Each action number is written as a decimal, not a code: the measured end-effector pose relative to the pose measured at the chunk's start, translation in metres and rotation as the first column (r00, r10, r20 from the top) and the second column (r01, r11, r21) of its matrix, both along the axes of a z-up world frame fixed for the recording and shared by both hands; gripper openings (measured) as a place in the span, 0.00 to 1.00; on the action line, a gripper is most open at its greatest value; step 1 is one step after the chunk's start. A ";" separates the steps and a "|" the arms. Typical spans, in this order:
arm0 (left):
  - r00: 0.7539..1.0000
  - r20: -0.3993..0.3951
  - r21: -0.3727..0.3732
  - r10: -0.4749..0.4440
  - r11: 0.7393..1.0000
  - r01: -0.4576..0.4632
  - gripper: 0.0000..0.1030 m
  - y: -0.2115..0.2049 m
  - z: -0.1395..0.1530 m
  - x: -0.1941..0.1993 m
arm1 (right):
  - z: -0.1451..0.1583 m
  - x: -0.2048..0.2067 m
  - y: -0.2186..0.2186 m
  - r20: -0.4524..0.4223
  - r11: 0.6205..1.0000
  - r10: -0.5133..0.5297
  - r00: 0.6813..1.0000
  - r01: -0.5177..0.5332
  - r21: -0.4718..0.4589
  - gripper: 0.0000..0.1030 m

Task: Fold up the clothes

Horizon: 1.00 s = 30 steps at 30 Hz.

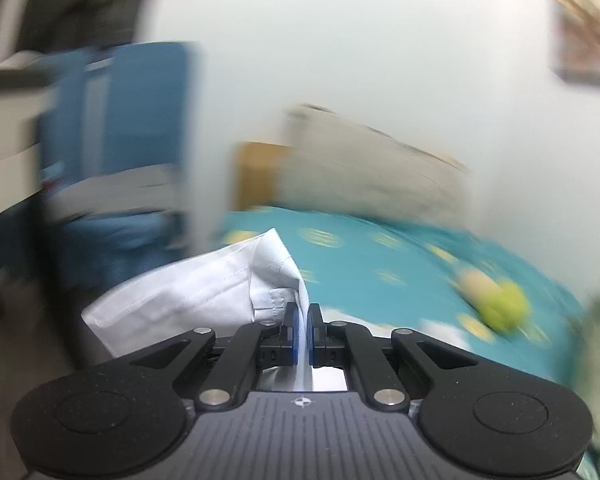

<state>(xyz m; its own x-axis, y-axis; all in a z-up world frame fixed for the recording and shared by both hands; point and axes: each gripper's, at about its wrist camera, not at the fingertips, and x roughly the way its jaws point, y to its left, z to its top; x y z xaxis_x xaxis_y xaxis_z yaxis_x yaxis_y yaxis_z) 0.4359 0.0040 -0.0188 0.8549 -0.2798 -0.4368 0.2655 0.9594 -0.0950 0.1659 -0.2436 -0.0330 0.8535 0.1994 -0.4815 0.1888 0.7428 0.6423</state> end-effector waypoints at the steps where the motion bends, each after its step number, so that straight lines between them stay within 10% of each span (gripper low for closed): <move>1: 0.998 -0.006 0.032 -0.054 0.998 0.055 0.04 -0.026 0.001 -0.002 | 0.004 -0.004 -0.006 0.015 1.000 -0.022 1.000 0.022 -0.011 0.92; 6: 0.980 -0.145 0.134 -0.135 0.979 0.155 0.07 -0.117 -0.059 -0.004 | 0.010 -0.010 -0.029 0.069 0.991 -0.107 0.992 0.112 -0.076 0.92; 8: 0.972 -0.185 0.111 -0.146 0.979 0.169 0.18 -0.127 -0.073 -0.007 | 0.006 -0.008 -0.035 0.065 0.989 -0.113 0.992 0.118 -0.091 0.92; 10: 0.961 -0.225 0.086 -0.158 0.980 0.181 0.54 -0.137 -0.087 -0.010 | 0.002 -0.004 -0.040 0.056 0.988 -0.116 0.992 0.121 -0.099 0.92; 15: 0.982 -0.101 0.076 -0.159 0.983 0.167 0.82 -0.101 -0.071 -0.082 | -0.001 0.001 -0.041 0.065 0.991 -0.087 0.994 0.092 -0.094 0.92; 25: 0.996 0.047 0.095 -0.070 0.993 0.065 0.90 -0.016 -0.018 -0.253 | 0.018 -0.011 -0.028 0.141 0.982 0.008 0.990 0.018 -0.186 0.92; 30: 0.995 0.085 -0.016 -0.044 0.999 0.046 0.92 0.006 -0.015 -0.286 | 0.026 -0.018 -0.011 0.161 0.968 0.113 0.980 -0.072 -0.241 0.91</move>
